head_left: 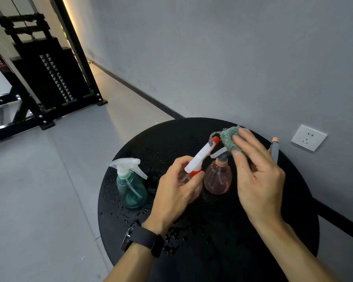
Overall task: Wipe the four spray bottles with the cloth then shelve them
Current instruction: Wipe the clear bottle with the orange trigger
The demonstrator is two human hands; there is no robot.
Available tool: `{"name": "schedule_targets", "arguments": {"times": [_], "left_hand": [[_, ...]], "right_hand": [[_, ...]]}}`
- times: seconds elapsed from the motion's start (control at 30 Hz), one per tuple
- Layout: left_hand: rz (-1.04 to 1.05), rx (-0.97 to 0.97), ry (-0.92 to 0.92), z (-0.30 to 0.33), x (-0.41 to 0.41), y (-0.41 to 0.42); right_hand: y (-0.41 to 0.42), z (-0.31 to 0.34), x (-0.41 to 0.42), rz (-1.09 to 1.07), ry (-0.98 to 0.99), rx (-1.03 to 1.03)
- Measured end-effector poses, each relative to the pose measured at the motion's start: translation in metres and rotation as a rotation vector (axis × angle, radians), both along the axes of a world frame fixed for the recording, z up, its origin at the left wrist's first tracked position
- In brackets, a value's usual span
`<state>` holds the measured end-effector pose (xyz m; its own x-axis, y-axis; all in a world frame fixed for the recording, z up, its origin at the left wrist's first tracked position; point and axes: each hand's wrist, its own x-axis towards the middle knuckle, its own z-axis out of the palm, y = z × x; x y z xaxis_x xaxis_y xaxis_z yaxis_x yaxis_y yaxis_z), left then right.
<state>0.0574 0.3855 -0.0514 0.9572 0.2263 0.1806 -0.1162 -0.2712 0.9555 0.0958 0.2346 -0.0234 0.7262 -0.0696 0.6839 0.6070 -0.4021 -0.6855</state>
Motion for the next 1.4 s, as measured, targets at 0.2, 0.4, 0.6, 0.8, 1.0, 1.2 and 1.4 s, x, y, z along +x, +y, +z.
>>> {"name": "schedule_targets", "arguments": {"times": [0.2,0.4,0.6,0.8,1.0,1.2,1.4], "left_hand": [[0.012,0.281,-0.100,-0.004,0.003,0.006],[0.023,0.421,-0.090,-0.009,-0.003,0.009],[0.128,0.601,-0.184,-0.013,-0.009,0.006],[0.040,0.601,-0.165,-0.016,-0.001,0.011],[0.049,0.458,-0.140,-0.009,0.000,0.009],[0.006,0.388,-0.106,-0.005,-0.001,0.006],[-0.037,0.371,-0.090,-0.007,0.002,0.006]], "right_hand": [[0.002,0.001,-0.005,0.016,-0.030,-0.039],[0.034,-0.006,-0.032,0.334,-0.229,-0.307],[0.043,-0.019,-0.034,0.396,-0.171,-0.421],[0.039,-0.020,-0.028,0.356,-0.170,-0.439],[0.033,-0.020,-0.021,0.300,-0.151,-0.395],[0.013,-0.013,-0.004,0.170,-0.027,-0.213],[0.009,-0.014,-0.002,0.166,0.027,-0.181]]}}
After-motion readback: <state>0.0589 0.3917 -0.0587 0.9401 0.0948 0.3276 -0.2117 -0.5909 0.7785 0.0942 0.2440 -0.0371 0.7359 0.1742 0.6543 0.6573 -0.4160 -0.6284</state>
